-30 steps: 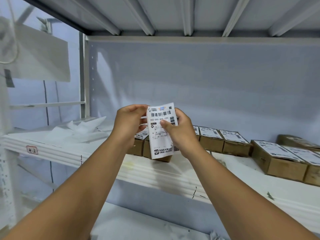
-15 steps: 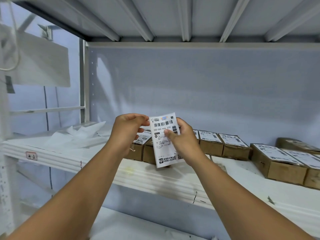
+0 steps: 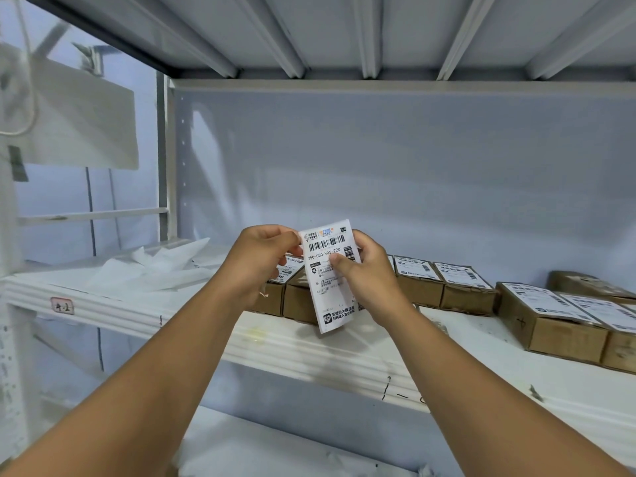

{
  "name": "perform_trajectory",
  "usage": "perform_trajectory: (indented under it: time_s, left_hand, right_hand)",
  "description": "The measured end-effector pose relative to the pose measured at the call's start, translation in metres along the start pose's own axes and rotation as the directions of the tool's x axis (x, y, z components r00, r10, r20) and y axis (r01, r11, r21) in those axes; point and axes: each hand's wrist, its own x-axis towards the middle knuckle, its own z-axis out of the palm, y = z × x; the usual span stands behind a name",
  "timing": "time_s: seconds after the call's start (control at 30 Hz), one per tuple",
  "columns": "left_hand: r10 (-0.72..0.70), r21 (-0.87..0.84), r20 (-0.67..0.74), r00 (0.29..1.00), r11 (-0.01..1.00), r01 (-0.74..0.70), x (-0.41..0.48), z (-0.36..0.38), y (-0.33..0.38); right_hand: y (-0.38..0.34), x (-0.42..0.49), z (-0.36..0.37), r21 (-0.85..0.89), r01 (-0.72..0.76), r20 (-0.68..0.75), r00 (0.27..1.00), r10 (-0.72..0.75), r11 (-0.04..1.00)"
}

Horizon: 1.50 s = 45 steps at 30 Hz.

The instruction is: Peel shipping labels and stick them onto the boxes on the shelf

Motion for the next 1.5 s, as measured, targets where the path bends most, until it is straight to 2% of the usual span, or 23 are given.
perform_trajectory:
  time_s: [0.1, 0.2, 0.27, 0.37, 0.5, 0.6, 0.67, 0.83, 0.93, 1.0, 1.03, 1.1, 1.2, 1.27, 1.4, 1.5]
  left_hand:
    - [-0.037, -0.108, 0.043, 0.998, 0.993, 0.041, 0.0, 0.003, 0.001]
    - [-0.056, -0.228, 0.073, 0.996, 0.971, 0.072, -0.001, 0.008, 0.002]
    - [-0.015, -0.228, 0.07, 0.997, 0.973, 0.03, -0.003, 0.012, 0.003]
    - [0.084, -0.177, 0.058, 0.995, 0.982, -0.072, -0.006, 0.017, 0.006]
    - [0.193, -0.151, 0.013, 0.981, 0.97, -0.189, -0.01, 0.019, 0.01]
    - [0.265, -0.014, -0.041, 0.963, 0.964, -0.266, -0.013, 0.019, 0.011]
    - [0.294, 0.077, -0.061, 0.954, 0.954, -0.289, -0.012, 0.018, 0.01]
    - [0.286, 0.13, -0.032, 0.958, 0.951, -0.279, -0.013, 0.017, 0.006]
    - [0.223, 0.031, -0.024, 0.974, 0.974, -0.223, -0.013, 0.018, 0.005]
    - [0.112, -0.186, -0.036, 0.993, 0.976, -0.116, -0.01, 0.016, 0.001]
    - [0.042, -0.328, -0.032, 0.999, 0.943, -0.05, -0.01, 0.015, 0.0]
    - [-0.086, -0.573, -0.013, 0.996, 0.817, 0.063, -0.009, 0.012, -0.003]
    - [-0.181, -0.805, 0.008, 0.983, 0.582, 0.114, -0.006, 0.006, -0.011]
    - [-0.229, -0.862, -0.01, 0.973, 0.494, 0.108, -0.001, 0.001, -0.018]
    - [-0.329, -0.902, -0.101, 0.939, 0.429, 0.054, 0.008, -0.015, -0.034]
    - [-0.344, -0.929, -0.201, 0.917, 0.363, -0.068, 0.018, -0.032, -0.046]
  right_hand:
    - [-0.006, -0.002, 0.002, 0.02, -0.003, -0.061, 0.998, 0.004, 1.0]
    - [-0.008, -0.001, 0.008, -0.206, 0.062, -0.25, 0.962, -0.114, 0.977]
    - [-0.012, -0.001, 0.013, -0.265, 0.103, -0.293, 0.939, -0.182, 0.959]
    - [-0.023, -0.001, 0.017, -0.041, 0.14, -0.209, 0.967, -0.145, 0.989]
    - [-0.027, -0.001, 0.022, 0.17, 0.071, -0.198, 0.98, -0.037, 0.983]
    - [-0.03, -0.003, 0.022, 0.282, 0.051, -0.146, 0.989, -0.01, 0.958]
    - [-0.033, -0.005, 0.021, 0.338, 0.038, -0.113, 0.994, 0.0, 0.94]
    - [-0.033, -0.005, 0.02, 0.345, -0.028, -0.143, 0.986, 0.082, 0.938]
    - [-0.032, -0.004, 0.018, 0.349, -0.059, -0.206, 0.969, 0.138, 0.935]
    - [-0.031, -0.002, 0.015, 0.354, -0.077, -0.266, 0.947, 0.18, 0.932]
    - [-0.03, -0.001, 0.013, 0.338, -0.087, -0.302, 0.933, 0.195, 0.937]
    - [-0.027, 0.001, 0.009, 0.329, -0.114, -0.364, 0.901, 0.237, 0.937]
    - [-0.022, 0.004, 0.006, 0.389, -0.129, -0.402, 0.867, 0.295, 0.912]
    - [-0.021, 0.005, 0.002, 0.432, -0.124, -0.421, 0.849, 0.321, 0.894]
    - [-0.02, 0.006, -0.004, 0.597, -0.063, -0.442, 0.806, 0.393, 0.8]
    - [-0.018, 0.012, -0.005, 0.619, 0.03, -0.521, 0.764, 0.381, 0.785]
